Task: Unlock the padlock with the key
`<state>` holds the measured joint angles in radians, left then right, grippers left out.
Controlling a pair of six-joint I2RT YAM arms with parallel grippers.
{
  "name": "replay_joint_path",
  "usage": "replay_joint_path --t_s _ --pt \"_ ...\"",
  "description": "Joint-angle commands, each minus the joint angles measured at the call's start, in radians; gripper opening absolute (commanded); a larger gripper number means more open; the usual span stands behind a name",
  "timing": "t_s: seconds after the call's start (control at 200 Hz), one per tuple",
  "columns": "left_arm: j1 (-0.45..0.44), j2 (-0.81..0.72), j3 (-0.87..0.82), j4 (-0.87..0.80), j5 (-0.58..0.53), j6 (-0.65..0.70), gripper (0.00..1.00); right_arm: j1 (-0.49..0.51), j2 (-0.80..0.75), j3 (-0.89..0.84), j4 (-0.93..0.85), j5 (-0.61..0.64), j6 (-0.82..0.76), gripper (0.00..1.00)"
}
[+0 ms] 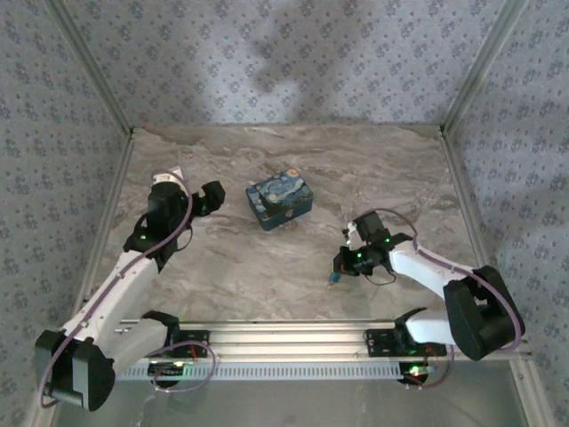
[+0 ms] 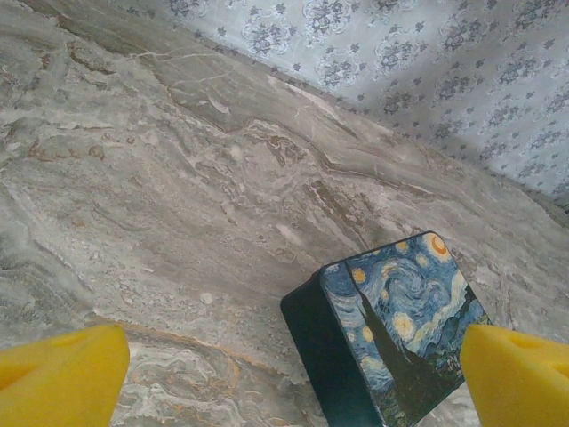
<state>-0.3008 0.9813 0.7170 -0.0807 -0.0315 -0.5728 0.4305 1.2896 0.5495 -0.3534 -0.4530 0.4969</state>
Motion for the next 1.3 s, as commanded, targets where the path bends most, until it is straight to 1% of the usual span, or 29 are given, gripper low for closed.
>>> replay_joint_path --t_s 0.0,0.18,0.41,0.605,0.779,0.899,0.959,0.989,1.054,1.159,1.249,1.294 --pt "0.005 -0.020 -0.006 -0.005 -0.003 -0.002 0.95 0.009 0.022 -0.012 0.037 -0.024 0.015 0.06" --pt "0.005 -0.020 -0.007 -0.005 -0.001 -0.004 0.96 0.009 0.025 -0.016 0.038 -0.015 0.015 0.10" --pt "0.006 -0.020 0.000 -0.009 -0.002 0.004 0.96 0.009 -0.004 -0.011 0.020 0.015 0.019 0.21" --pt "0.006 -0.026 0.012 -0.017 -0.011 0.016 0.96 -0.004 -0.113 0.018 -0.020 0.085 0.011 0.27" --pt "0.011 -0.045 0.024 -0.028 -0.038 0.048 0.96 -0.036 -0.236 0.053 -0.052 0.190 -0.025 0.36" --pt "0.019 -0.070 0.023 -0.025 -0.079 0.093 0.96 -0.079 -0.310 0.086 -0.036 0.276 -0.069 0.44" --pt "0.030 -0.081 0.029 -0.034 -0.121 0.120 0.96 -0.104 -0.337 0.102 -0.017 0.317 -0.114 0.49" --pt "0.038 -0.085 0.035 -0.045 -0.152 0.127 0.98 -0.117 -0.349 0.111 -0.010 0.342 -0.137 0.51" --pt "0.068 -0.091 0.043 -0.063 -0.207 0.139 0.98 -0.151 -0.363 0.124 0.011 0.393 -0.185 0.55" --pt "0.131 -0.094 0.036 -0.056 -0.240 0.174 0.98 -0.218 -0.384 0.118 0.083 0.457 -0.234 0.62" --pt "0.186 -0.093 0.025 -0.049 -0.254 0.201 0.98 -0.285 -0.398 0.087 0.174 0.482 -0.255 0.73" --pt "0.208 -0.095 0.009 -0.034 -0.255 0.220 0.98 -0.319 -0.402 0.069 0.220 0.498 -0.257 0.82"
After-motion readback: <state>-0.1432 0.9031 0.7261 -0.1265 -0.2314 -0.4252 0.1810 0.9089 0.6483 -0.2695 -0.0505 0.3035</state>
